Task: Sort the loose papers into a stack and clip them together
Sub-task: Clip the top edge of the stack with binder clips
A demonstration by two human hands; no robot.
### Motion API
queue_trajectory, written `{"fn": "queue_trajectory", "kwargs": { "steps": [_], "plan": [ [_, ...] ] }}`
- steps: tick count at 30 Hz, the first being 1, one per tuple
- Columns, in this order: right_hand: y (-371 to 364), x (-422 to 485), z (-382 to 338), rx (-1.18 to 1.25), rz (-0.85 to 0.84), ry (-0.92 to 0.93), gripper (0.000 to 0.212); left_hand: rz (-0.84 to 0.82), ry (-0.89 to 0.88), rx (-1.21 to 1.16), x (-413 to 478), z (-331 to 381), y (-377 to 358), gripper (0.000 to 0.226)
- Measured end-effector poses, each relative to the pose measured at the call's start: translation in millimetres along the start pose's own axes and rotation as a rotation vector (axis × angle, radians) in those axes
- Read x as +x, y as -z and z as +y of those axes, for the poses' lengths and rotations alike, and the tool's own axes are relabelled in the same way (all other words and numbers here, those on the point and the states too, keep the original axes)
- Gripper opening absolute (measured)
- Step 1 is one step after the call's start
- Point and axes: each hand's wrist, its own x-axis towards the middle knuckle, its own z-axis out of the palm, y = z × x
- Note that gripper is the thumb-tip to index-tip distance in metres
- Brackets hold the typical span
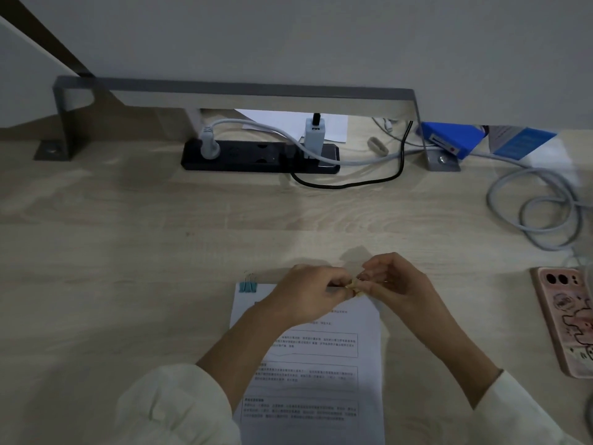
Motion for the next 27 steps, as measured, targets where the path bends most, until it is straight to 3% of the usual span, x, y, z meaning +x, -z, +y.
{"fn": "queue_trajectory", "kwargs": {
  "steps": [7, 13, 17, 27],
  "plan": [
    [3.1, 18.2, 2.8, -0.12, -0.038, 0.065, 0.017, -0.055, 0.087, -0.055, 7.1, -0.4, -0.6, 0.027],
    [9.2, 38.2, -8.0, -0.35, -0.253, 0.144, 0.026, -0.069, 0.097, -0.162, 7.6, -4.4, 2.4, 0.031],
    [12.2, 50.7, -13.7, -0.361, -0.342, 0.114, 0.031, -0.072, 0.08, -0.19, 5.6, -3.9, 5.8, 0.03],
    [15.4, 75.8, -23.4, -0.441, -0.661, -0.081, 0.02, -0.075, 0.061, -0.18, 3.7, -5.5, 7.5, 0.026]
  ]
}}
